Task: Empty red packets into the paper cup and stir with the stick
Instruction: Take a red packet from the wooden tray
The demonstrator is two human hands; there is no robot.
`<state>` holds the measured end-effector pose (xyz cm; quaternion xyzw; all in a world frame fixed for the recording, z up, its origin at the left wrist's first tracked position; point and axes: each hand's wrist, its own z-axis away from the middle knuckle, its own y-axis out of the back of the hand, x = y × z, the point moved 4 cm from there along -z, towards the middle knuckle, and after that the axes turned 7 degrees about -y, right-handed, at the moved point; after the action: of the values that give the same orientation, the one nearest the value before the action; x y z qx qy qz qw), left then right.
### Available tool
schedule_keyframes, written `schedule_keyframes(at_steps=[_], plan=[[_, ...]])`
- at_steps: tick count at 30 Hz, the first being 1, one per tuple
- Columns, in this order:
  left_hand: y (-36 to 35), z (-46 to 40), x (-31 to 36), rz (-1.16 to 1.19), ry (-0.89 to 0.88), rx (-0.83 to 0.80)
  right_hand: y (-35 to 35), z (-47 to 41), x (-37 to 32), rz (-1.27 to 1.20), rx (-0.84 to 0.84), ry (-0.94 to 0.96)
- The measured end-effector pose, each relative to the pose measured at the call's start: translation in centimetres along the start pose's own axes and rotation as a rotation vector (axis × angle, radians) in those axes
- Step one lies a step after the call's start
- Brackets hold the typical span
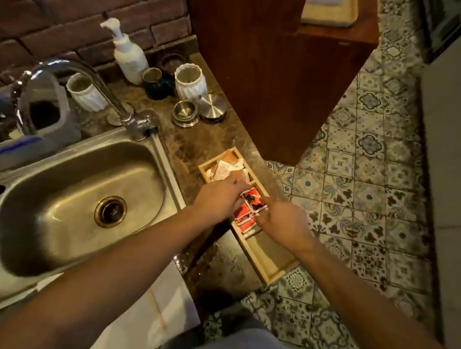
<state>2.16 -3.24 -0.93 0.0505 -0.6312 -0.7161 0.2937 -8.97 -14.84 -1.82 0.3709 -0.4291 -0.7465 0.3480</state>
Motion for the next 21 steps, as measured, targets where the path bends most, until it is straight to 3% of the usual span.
schedule_keyframes(at_steps=[11,21], plan=[[-1.7,-2.7,1.5,-0.221,-0.021,-0.230,-2.0,-1.2,-0.3,0.139,-0.008,-0.100],[-2.4,-3.8,0.8,-0.286,0.009,-0.280,-1.9,-1.9,-0.8,0.212,-0.016,-0.126]])
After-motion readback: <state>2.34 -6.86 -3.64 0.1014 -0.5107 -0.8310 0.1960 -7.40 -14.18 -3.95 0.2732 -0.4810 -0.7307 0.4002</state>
